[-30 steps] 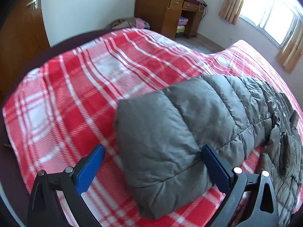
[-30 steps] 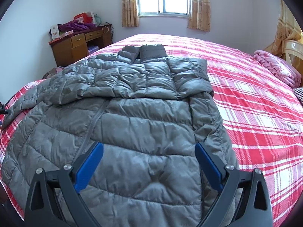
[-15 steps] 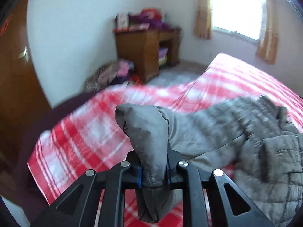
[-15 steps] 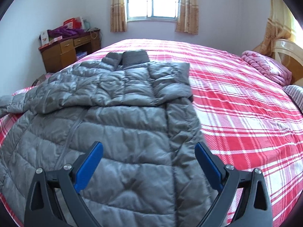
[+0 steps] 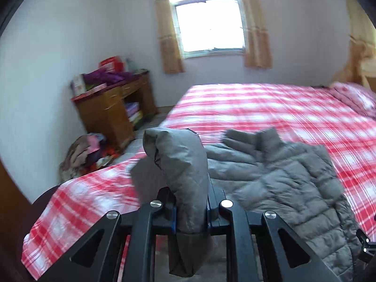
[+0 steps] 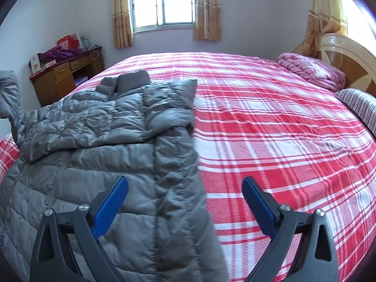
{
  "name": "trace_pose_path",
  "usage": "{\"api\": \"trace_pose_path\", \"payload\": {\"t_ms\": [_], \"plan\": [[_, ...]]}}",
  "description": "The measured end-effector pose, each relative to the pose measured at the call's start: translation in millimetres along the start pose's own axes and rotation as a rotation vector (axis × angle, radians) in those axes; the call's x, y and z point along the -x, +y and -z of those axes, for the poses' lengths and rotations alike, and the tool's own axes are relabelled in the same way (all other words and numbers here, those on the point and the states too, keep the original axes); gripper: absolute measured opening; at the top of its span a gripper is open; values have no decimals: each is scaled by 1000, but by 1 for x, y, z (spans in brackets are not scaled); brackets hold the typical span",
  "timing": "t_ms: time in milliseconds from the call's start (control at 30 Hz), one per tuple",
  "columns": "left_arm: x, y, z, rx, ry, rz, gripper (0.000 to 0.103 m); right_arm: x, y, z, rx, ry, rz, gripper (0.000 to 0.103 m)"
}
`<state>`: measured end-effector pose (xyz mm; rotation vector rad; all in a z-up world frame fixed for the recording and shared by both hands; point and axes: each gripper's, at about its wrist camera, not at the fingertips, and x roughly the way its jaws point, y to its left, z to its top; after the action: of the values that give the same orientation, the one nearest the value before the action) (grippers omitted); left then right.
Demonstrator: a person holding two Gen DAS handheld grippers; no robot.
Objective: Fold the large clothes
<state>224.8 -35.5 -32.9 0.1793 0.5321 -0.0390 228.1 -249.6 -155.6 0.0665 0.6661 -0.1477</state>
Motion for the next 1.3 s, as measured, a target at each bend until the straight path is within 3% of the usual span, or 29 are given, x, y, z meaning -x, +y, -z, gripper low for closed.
{"api": "trace_pose_path", "payload": {"t_ms": [200, 333, 367, 433, 500, 567, 733, 900, 1133, 1300], "plan": [[-15, -64, 17, -86, 43, 76, 16, -7, -16, 0, -28, 10, 0, 99], [-20, -90, 24, -109, 68, 83, 20, -12, -19, 4, -37, 23, -8, 99], [-24, -95, 26, -118, 80, 80, 25, -13, -19, 6, -37, 27, -10, 99], [-29, -105, 30, -149, 96, 43, 65, -17, -19, 9, -38, 38, -13, 99], [-22, -111, 33, -173, 41, 10, 84, -20, -18, 11, -36, 49, -13, 99], [-14, -113, 37, -201, 1, -1, 89, -21, -18, 12, -35, 56, -12, 99], [-8, -78, 40, -155, -14, -21, 92, -14, -17, 7, -24, 53, -1, 99], [-8, -20, 48, -69, -25, -71, 94, -2, -5, -6, -4, 37, -24, 99], [-72, 58, 89, 43, 161, -305, 95, -5, 35, -25, 38, 50, -126, 99], [-107, 77, 112, 95, 254, -366, 95, -28, 75, -41, 21, 81, -211, 99]]}}
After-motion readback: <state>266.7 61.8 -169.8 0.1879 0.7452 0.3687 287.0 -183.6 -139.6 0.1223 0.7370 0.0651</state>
